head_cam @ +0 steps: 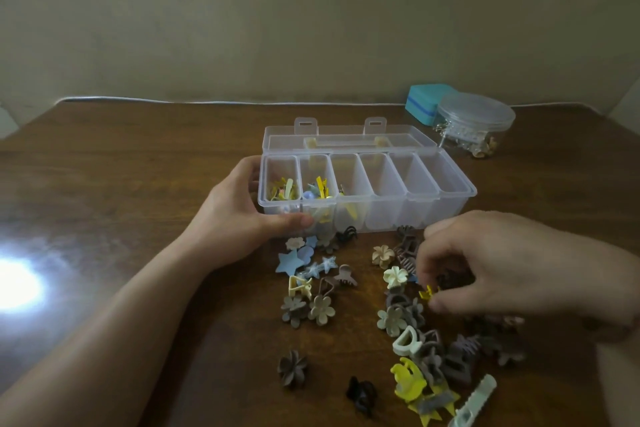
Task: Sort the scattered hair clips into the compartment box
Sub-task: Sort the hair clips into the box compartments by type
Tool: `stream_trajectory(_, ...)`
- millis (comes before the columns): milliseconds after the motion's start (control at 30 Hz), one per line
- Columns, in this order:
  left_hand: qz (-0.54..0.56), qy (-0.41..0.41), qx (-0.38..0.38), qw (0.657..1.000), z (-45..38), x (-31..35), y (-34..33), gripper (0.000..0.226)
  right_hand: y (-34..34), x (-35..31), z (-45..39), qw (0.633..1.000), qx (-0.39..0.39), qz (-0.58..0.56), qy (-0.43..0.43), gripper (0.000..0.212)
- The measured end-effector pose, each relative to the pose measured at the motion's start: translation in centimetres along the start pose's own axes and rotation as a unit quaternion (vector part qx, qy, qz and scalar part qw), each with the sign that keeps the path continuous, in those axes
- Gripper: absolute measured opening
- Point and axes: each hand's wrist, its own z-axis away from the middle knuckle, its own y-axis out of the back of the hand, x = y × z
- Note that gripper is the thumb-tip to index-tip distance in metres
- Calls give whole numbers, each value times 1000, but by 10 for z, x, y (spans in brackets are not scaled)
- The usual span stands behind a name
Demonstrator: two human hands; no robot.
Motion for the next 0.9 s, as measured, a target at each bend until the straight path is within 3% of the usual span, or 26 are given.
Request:
stream_trajectory(100,4,-4,-1,1000,0,-1,0,95,10,3,-2,978,76,-184,56,14)
stream_trajectory(233,4,-10,0,1000,0,0,0,94,10,-8,-29,906,305,-280,86,11)
stream_trajectory(333,7,-11,-2,1000,0,0,0,97,0,-17,-56,881,409,-232,41,9)
stream_trajectory(467,5,-11,-5,1000,0,-1,1,95,-14,-15,-73,903,424,-74,-19,12)
stream_trajectory(567,5,-9,1,1000,-1,-3,0,93,-12,-13,-70,908,417,-42,-20,21)
stream_trajectory(633,-1,-7,1,1000,-1,-3,0,93,-5,-15,-53,919,390,-49,15,17)
stream_trajectory(667,-3,-7,1,1000,0,-2,0,93,-1,-17,-41,936,341,-69,48,13)
stream_trajectory(733,-5,-6,3,1000,-1,-2,0,93,4,-21,-16,977,152,-112,99,10)
stream_trajectory(800,-6,-5,6,1000,0,-2,0,95,1,-26,1,990,-52,-90,100,17)
stream_trajectory(833,-6,-4,6,1000,0,-2,0,96,-2,-29,5,988,-105,-55,96,25)
stream_trajectory(900,-6,-5,6,1000,-1,-3,0,95,-5,-36,6,989,-124,12,86,39)
